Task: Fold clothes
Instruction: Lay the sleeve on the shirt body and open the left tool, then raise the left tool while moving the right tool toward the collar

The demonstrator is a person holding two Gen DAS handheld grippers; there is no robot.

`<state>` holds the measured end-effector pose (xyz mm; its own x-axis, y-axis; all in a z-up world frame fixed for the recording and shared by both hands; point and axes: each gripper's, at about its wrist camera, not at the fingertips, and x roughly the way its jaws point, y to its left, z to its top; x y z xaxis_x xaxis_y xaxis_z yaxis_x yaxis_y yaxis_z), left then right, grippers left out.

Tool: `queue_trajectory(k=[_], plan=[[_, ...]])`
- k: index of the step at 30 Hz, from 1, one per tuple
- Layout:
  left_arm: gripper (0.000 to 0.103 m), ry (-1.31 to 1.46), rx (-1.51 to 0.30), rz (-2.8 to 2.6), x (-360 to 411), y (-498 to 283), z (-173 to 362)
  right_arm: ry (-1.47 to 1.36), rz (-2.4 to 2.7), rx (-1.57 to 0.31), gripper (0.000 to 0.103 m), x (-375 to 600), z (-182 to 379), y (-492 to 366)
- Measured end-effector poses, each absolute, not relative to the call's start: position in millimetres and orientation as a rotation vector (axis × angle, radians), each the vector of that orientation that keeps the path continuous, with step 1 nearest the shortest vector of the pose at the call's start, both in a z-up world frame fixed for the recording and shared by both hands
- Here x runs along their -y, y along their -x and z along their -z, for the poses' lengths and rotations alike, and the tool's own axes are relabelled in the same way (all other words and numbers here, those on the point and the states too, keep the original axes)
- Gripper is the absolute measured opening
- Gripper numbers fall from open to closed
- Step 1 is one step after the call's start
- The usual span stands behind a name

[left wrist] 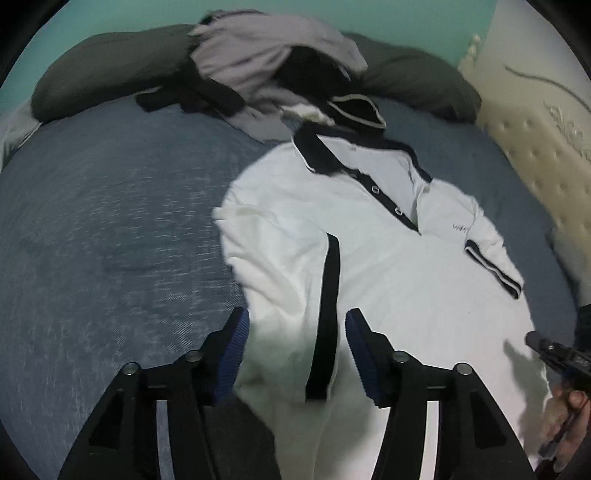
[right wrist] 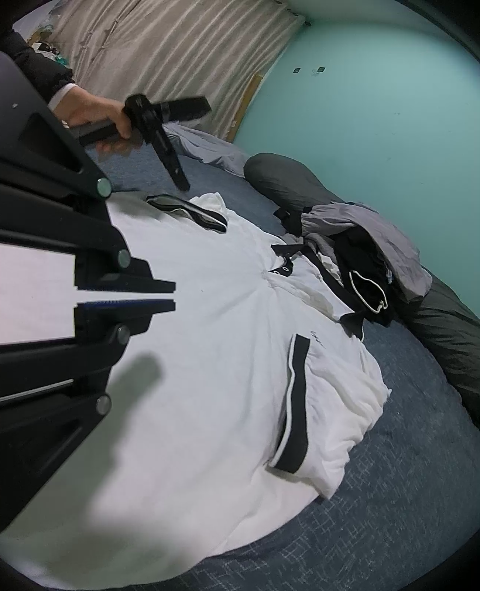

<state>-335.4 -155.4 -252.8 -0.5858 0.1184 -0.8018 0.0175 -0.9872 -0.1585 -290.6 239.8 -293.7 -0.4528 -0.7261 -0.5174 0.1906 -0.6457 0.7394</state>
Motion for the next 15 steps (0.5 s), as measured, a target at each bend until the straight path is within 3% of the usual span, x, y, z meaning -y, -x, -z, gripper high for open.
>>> queue_trajectory(k=[10, 12, 13, 14, 15], plan=[[0.060, 1.368, 0.377, -2.860, 179.8, 260.3, 268.5, -1.184, 2.064, 0.751, 0.003, -214.7, 294.7, 284.3], [0.060, 1.364, 0.399, -2.855, 183.4, 252.7, 272.5, -1.188, 2.048, 0.721, 0.013, -205.8, 293.4, 282.4], [0.060, 1.363, 0.408, -2.852, 185.0, 249.4, 274.6, -1.189, 2.045, 0.706, 0.029, -201.2, 292.4, 281.4], [0.060, 1.362, 0.414, -2.849, 186.4, 246.6, 276.5, -1.190, 2.041, 0.692, 0.039, -196.8, 291.3, 280.5], [0.060, 1.360, 0.416, -2.846, 187.4, 244.4, 278.2, -1.190, 2.040, 0.679, 0.039, -192.4, 289.8, 280.2]])
